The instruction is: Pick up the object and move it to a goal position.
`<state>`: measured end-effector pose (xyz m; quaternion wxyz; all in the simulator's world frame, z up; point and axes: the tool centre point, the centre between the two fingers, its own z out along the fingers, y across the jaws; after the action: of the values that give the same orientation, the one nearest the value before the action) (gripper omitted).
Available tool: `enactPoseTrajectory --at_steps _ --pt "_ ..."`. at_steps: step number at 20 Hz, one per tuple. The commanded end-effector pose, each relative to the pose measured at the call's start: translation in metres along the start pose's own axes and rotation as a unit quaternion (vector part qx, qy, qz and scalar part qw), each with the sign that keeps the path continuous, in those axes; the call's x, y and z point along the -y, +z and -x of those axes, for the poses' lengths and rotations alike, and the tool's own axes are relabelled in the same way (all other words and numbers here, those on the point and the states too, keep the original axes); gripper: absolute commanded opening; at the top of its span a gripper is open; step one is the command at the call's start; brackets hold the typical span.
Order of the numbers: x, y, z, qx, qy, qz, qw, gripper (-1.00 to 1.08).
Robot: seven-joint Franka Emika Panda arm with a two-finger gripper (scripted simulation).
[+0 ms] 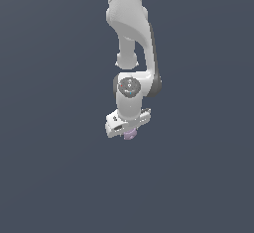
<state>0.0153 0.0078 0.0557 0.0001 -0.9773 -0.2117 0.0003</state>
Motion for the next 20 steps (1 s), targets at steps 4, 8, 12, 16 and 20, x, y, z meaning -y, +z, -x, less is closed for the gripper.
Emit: enactPoseTrajectory --at_steps 4,8,12,16,20 --pt "-0.010 -0.028 0.016 0.000 0.000 0.000 1.0000 -1.00" --pt "-0.020 -0.058 0.033 0.000 0.000 0.000 1.0000 -1.00" --pt "-0.033 -0.095 0.055 0.000 0.000 0.000 1.0000 -1.00" --pt "-0.045 -0.131 0.075 -0.001 0.000 0.000 1.0000 -1.00" --pt "-0.056 -0.162 0.091 -0.001 0.000 0.000 1.0000 -1.00"
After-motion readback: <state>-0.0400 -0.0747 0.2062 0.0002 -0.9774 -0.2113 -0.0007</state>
